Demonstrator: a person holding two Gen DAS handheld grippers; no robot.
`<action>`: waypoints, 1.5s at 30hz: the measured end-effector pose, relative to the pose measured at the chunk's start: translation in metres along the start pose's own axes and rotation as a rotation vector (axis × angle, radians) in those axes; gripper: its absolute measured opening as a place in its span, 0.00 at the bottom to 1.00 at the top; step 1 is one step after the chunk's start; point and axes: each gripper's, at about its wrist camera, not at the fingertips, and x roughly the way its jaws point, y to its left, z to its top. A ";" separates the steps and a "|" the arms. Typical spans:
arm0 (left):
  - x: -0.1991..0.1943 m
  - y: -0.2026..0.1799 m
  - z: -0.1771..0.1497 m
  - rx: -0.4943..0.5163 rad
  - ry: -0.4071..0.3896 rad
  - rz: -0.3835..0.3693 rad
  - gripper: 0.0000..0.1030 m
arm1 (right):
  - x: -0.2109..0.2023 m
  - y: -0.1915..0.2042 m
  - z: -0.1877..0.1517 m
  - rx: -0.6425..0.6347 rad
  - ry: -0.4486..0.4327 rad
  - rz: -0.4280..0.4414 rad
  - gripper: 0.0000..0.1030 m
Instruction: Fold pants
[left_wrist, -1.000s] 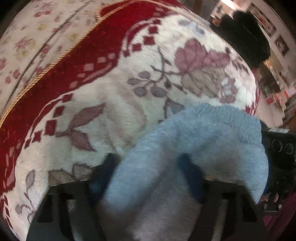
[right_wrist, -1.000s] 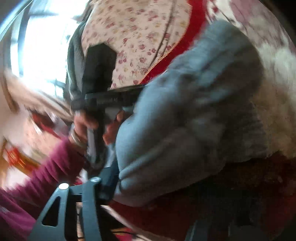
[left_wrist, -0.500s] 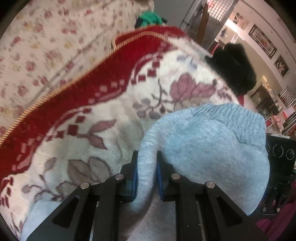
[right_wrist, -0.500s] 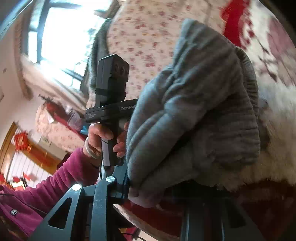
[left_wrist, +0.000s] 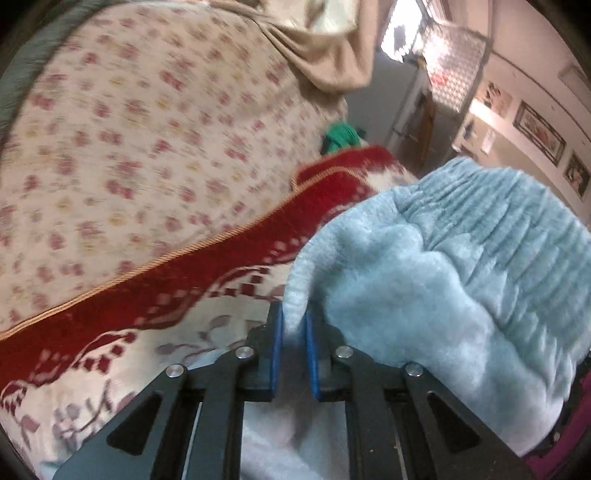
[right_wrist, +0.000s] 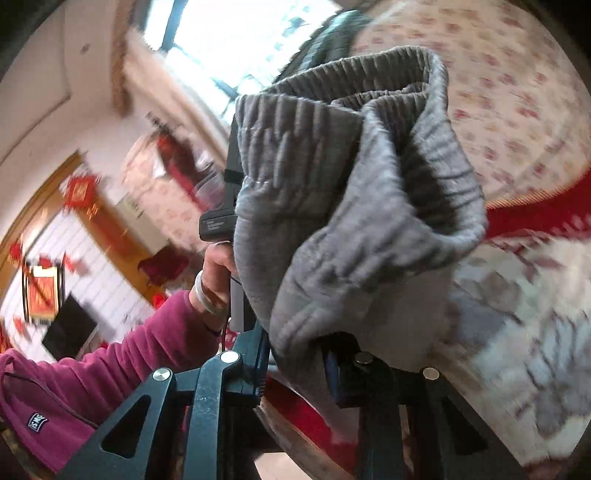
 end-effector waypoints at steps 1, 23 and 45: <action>-0.009 0.005 -0.002 -0.011 -0.014 0.007 0.09 | 0.009 0.007 0.003 -0.017 0.014 0.008 0.27; -0.219 0.189 -0.214 -0.576 -0.191 0.477 0.46 | 0.262 0.055 -0.051 -0.147 0.448 0.099 0.27; -0.152 0.042 -0.182 -0.258 -0.089 0.437 0.72 | 0.147 0.026 0.006 -0.050 0.225 -0.291 0.72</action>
